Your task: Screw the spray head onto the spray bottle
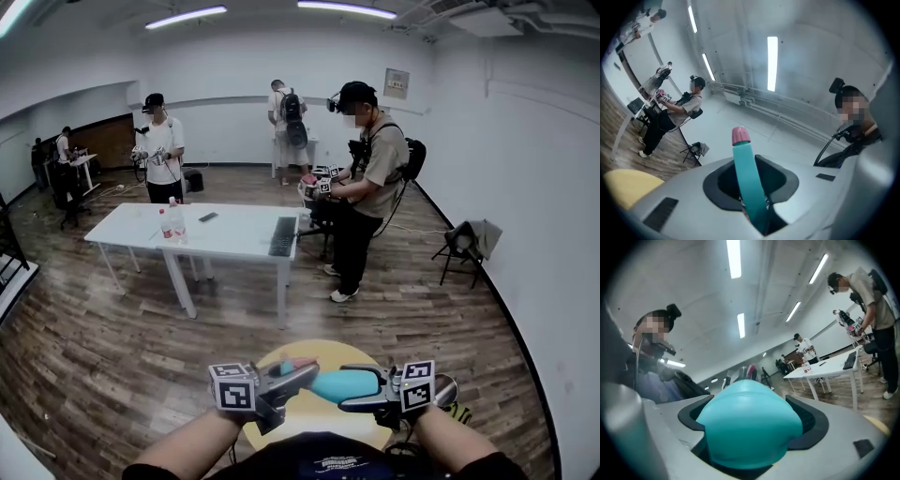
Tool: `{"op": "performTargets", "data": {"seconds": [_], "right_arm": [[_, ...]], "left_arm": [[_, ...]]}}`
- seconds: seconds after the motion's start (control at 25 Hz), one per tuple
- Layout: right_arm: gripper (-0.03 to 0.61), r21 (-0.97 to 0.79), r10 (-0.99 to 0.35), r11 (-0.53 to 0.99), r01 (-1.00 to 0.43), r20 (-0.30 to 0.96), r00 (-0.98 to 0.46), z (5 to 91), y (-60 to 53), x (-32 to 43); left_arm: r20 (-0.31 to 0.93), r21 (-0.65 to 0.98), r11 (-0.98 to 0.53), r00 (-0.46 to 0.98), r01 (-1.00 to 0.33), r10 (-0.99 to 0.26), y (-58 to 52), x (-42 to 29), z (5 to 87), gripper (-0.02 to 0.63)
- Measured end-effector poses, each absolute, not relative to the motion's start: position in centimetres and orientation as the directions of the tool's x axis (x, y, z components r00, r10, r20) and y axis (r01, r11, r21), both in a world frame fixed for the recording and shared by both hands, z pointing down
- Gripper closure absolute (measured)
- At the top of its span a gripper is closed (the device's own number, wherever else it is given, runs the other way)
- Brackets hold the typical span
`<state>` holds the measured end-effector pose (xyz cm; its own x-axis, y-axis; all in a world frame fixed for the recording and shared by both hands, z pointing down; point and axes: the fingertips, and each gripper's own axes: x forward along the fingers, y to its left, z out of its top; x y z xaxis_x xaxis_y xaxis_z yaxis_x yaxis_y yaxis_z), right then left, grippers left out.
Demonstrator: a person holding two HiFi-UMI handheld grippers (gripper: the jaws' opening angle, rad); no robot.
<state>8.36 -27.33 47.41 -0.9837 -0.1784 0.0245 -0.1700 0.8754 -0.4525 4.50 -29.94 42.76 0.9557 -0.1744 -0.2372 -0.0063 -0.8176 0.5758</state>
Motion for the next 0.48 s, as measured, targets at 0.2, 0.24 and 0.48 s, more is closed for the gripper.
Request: {"op": "performTargets", "data": {"seconds": [0.2,0.24,0.48], "right_arm": [[0.077,-0.512,-0.184,0.847,-0.143,-0.030,-0.983,46.8,-27.2,9.1],[0.065,-0.512,-0.176,0.848,-0.135,-0.034,-0.984,46.7,-27.0,9.0],[0.081,-0.515,-0.172,0.851,-0.106,-0.082,-0.982,45.4,-27.7,9.3]], "left_arm": [[-0.246,0.636,-0.771,0.945,-0.010,-0.215,-30.2,5.2,44.6,0.518],[-0.243,0.642,-0.767,0.944,-0.015,-0.222,-30.4,5.3,44.8,0.518],[-0.182,0.577,-0.816,0.968,-0.036,-0.171,-30.4,2.8,44.7,0.417]]}}
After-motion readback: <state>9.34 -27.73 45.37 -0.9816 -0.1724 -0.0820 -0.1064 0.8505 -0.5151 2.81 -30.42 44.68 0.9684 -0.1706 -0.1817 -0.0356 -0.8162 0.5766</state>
